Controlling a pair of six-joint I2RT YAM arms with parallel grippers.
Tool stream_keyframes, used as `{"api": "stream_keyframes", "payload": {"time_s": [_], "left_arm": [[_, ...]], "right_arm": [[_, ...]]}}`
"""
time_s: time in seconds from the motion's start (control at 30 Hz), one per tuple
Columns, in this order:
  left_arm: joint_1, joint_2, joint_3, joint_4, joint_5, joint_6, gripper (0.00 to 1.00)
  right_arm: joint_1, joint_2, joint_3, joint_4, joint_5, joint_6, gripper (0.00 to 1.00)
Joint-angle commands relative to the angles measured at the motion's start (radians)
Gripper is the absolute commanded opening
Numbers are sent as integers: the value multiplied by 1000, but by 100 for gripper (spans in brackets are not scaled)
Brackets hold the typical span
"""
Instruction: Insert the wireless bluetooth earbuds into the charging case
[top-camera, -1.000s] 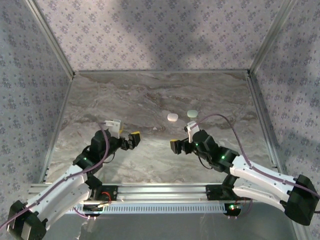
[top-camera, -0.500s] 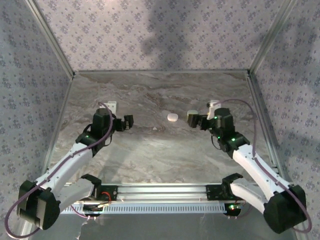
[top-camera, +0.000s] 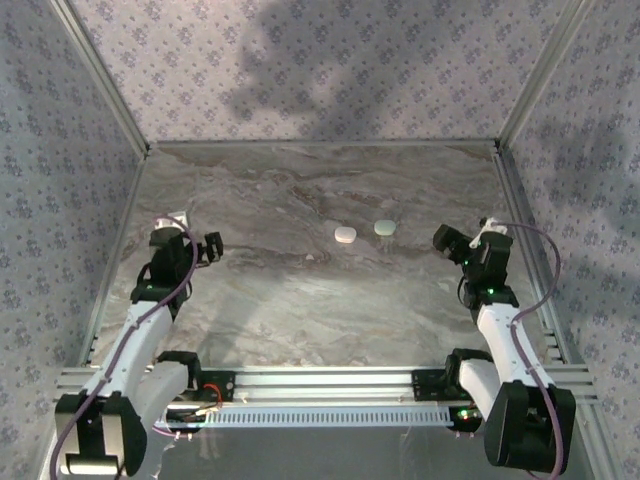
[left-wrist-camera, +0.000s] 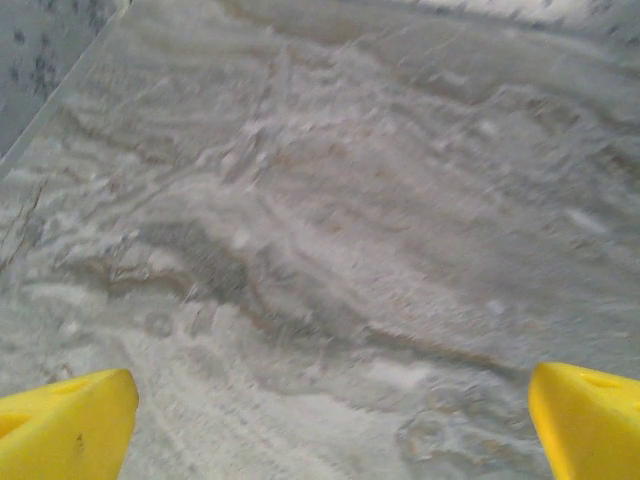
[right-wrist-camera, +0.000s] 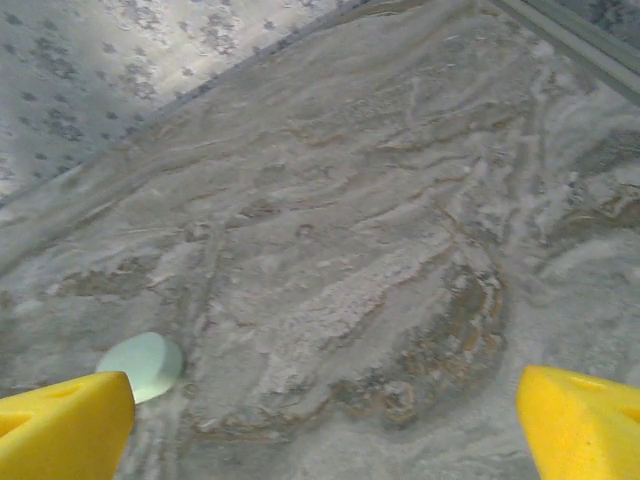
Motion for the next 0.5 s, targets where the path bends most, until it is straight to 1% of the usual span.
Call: {"api": "stream_keyframes", "payload": {"time_s": [0.0,0.03,0.13,0.23,0.33,0.47], "left_arm": [[48,38,-27,87,17,50,100],[60,49,-40,118,33,72,100],[63,71,-89,235,14,108,100],[65,125,-153,420,11,144,100],[68,237,-148,527,-18,126,100],[68,375,-116,630,-12,103,100]], "right_arm": [[-11,-28,-57,126,106,-52,100],[-12,-30,-75,153,126,-65,100],[-12,-22,-89,173,164,-85,100],[-13,6,-115,248,188,-98,100],[-15,74,-125,321,216,-103,100],[-20,199,-119,423,232,-101,100]]}}
